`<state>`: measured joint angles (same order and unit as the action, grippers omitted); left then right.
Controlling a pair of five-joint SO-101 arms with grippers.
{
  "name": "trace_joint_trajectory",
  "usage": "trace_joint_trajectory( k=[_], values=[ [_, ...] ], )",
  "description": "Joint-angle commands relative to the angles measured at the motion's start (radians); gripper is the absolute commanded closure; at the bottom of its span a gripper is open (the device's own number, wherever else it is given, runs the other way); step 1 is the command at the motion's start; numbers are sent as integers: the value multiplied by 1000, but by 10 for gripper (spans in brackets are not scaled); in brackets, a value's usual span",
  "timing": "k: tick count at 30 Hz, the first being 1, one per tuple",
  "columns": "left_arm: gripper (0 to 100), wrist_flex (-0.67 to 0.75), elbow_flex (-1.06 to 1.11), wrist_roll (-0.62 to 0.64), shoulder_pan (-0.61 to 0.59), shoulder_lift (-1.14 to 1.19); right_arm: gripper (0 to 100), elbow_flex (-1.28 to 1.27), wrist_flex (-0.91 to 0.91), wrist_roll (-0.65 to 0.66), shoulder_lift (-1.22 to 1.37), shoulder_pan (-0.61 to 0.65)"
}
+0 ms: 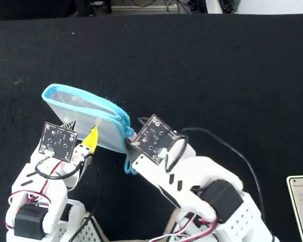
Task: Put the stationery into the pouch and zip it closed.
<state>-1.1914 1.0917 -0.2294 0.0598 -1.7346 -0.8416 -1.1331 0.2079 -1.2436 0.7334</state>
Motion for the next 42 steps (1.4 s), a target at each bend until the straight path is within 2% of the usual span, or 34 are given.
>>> trace_joint_trajectory(
  k=[1, 6, 14, 20, 28, 34, 42],
  values=[
    [805, -18, -65, 11, 15, 3, 814, -65, 52, -5, 35, 5],
    [805, -38, -65, 11, 15, 3, 814, -131, 166, -8, 27, 5],
    [805, -38, -65, 11, 15, 3, 826, -102, 167, -5, 27, 6],
    [805, -40, -65, 11, 15, 3, 988, -68, 135, 0, -22, 2],
    [805, -40, -65, 11, 19, 3, 894, -101, 92, 0, -108, 2],
    [805, -40, -65, 11, 15, 3, 892, -111, 169, -6, -99, 2],
    [805, -40, -65, 11, 16, 3, 892, -151, 175, 0, -99, 2]
  ],
)
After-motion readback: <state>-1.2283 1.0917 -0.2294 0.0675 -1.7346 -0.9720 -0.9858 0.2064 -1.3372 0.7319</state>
